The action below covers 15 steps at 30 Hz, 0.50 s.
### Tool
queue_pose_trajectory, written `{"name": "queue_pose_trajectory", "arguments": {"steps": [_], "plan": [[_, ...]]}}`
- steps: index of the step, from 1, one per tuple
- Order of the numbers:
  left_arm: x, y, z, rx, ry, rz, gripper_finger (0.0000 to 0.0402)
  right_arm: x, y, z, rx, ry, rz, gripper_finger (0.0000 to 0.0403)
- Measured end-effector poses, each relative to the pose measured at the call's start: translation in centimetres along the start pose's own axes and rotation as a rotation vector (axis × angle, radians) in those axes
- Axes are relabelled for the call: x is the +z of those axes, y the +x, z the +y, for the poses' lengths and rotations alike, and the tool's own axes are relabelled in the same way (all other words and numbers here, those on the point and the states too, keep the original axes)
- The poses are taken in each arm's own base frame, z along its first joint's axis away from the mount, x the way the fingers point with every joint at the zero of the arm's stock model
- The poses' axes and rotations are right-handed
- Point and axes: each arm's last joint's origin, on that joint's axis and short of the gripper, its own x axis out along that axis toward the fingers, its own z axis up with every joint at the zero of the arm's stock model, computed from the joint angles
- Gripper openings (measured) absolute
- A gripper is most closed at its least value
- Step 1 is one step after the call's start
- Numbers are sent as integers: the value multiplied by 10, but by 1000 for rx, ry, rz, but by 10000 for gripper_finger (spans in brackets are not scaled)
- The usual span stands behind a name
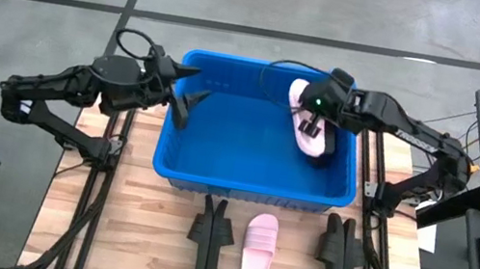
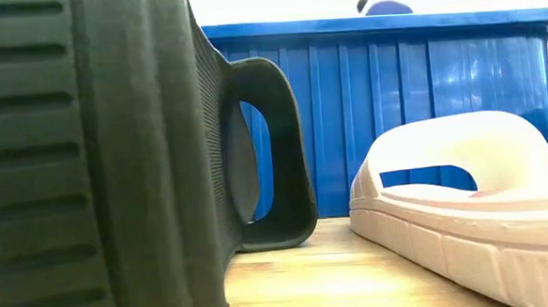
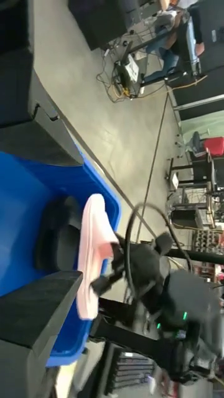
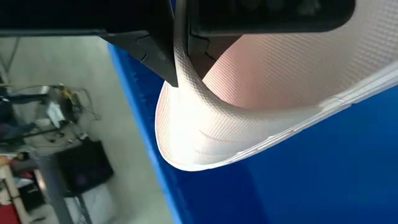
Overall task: Pick and place slides into bin
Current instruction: Put the pink slide into the blue bin
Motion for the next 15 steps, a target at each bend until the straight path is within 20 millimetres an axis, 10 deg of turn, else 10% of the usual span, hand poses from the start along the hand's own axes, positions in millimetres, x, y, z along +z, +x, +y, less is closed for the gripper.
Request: {"name": "queue_pose_trajectory", "arguments": {"steps": [15], "plan": [[-4, 13, -4, 137, 47, 5, 272, -18, 86, 41, -28, -241, 7, 9]]}}
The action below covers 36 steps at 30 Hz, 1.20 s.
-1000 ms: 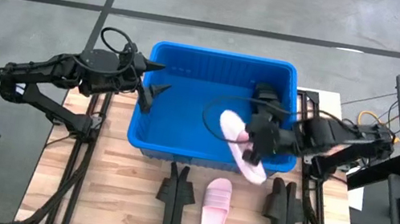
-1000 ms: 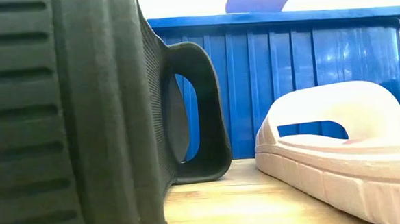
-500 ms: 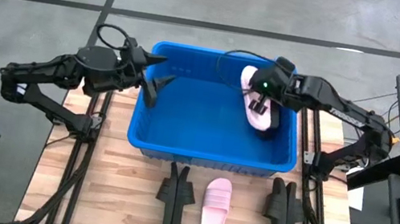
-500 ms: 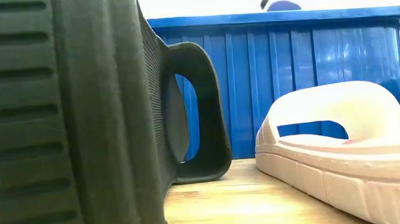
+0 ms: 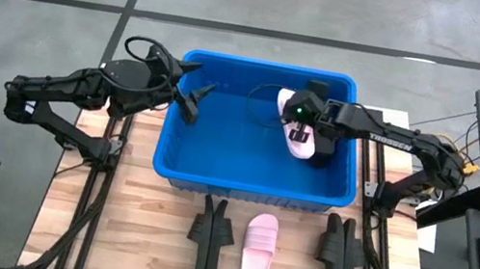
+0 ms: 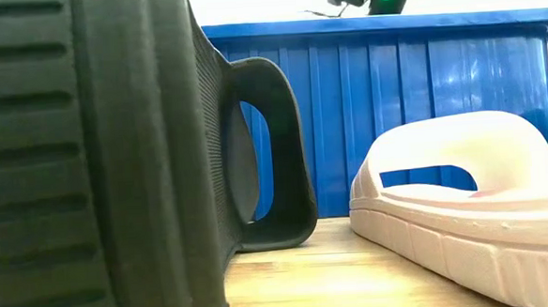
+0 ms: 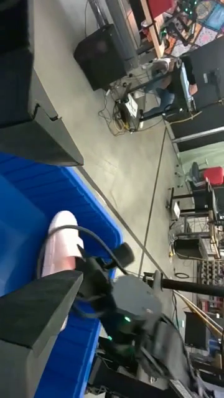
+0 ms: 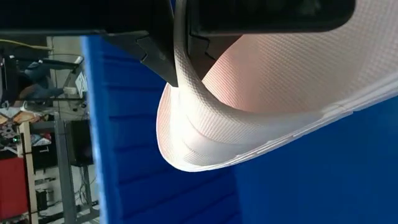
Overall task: Pick and place slides into bin
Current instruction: Put the pink slide into the blue bin
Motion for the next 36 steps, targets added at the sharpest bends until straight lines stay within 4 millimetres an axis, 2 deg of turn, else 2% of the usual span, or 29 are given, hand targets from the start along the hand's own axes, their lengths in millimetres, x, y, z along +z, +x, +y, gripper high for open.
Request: {"name": "queue_pose_trajectory", "arguments": {"steps": [8, 16, 23, 30, 36], "plan": [[0, 0, 0, 3, -2, -2, 272, 3, 35, 23, -21, 12, -14, 9], [1, 0, 1, 3, -5, -4, 272, 3, 77, 45, -74, -93, 136, 9], [1, 0, 1, 3, -5, -6, 272, -5, 109, 53, -48, -102, 220, 9], [1, 0, 1, 3, -5, -6, 272, -7, 122, 54, 9, -80, 192, 9], [1, 0, 1, 3, -5, -6, 272, -6, 124, 52, 2, -97, 181, 9]]}}
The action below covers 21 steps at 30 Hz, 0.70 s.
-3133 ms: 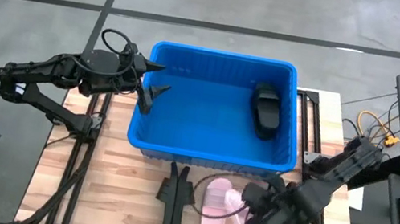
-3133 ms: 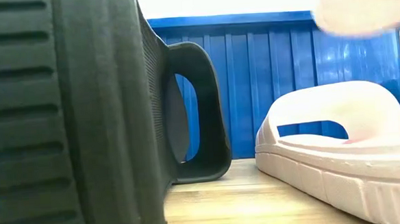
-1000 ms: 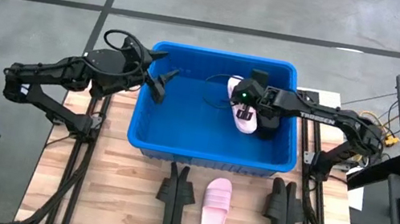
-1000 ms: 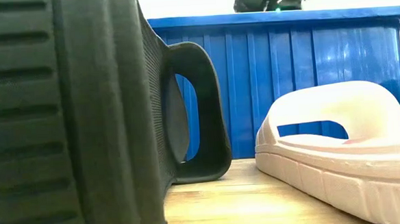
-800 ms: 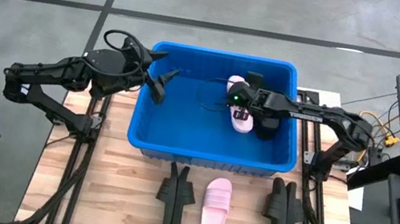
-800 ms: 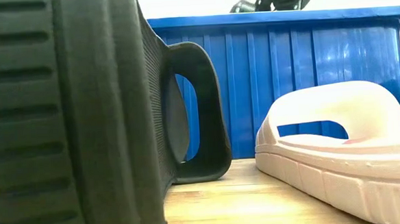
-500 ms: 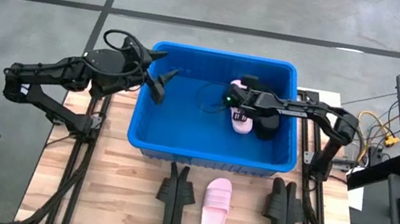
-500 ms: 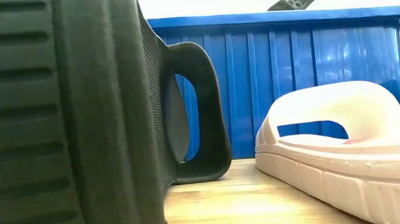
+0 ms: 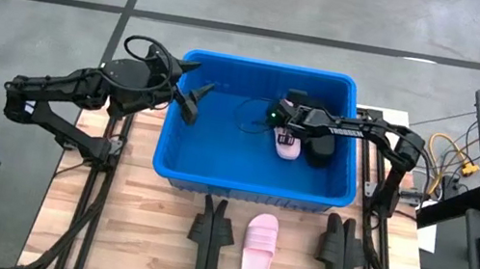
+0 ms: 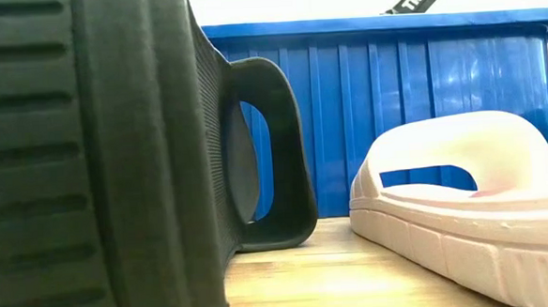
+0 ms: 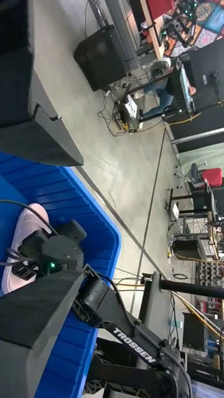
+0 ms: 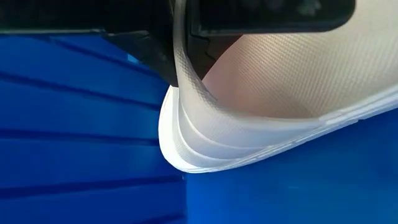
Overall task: Pick and place slides into bin
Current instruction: Put the pink slide into the blue bin
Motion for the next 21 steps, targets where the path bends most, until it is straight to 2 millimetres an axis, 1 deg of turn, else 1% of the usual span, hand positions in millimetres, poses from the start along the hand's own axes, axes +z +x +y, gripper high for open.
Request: {"name": "queue_pose_trajectory", "arguments": {"steps": [12, 21], "plan": [[0, 0, 0, 0, 0, 0, 272, -5, 4, -2, 8, 10, 21, 9], [0, 0, 0, 0, 0, 0, 272, -5, 3, -4, -36, 84, 47, 9]]}}
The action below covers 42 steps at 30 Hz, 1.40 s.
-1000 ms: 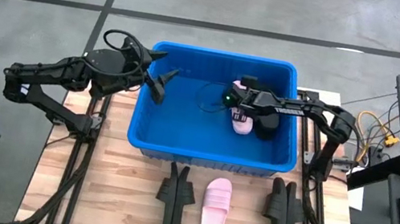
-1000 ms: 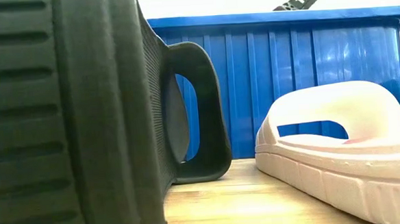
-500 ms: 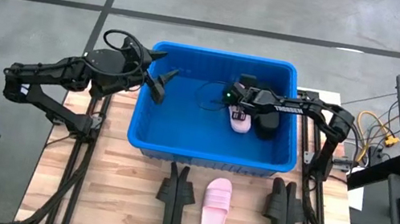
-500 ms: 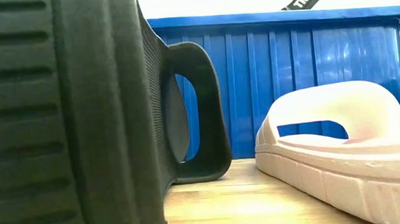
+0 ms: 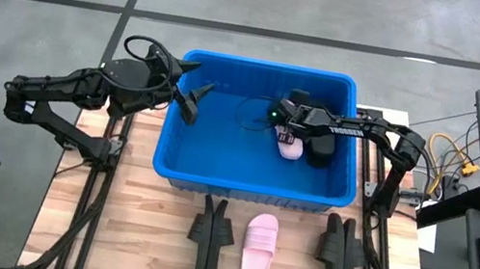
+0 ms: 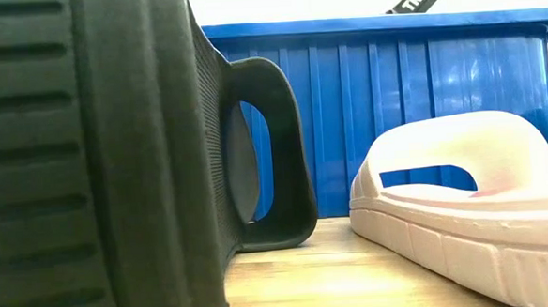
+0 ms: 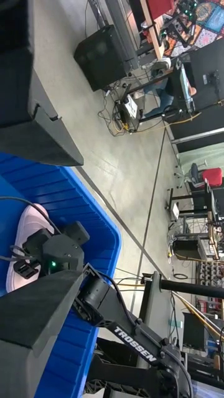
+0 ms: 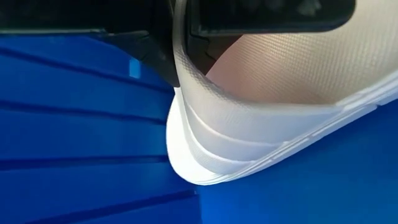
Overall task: Pick and place slides into bin
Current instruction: Put the pink slide into the blue bin
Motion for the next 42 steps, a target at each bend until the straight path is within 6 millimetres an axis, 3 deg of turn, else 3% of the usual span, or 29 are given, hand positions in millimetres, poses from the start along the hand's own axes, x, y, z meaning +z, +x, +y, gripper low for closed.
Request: {"name": "queue_pose_trajectory", "arguments": {"steps": [15, 31, 42], "plan": [[0, 0, 0, 0, 0, 0, 272, -1, 1, 0, -5, -33, -2, 22], [0, 0, 0, 0, 0, 0, 272, -4, 1, 0, 25, -89, 23, 204], [0, 0, 0, -1, 1, 1, 272, -7, -5, -2, 47, -119, 46, 290]]}}
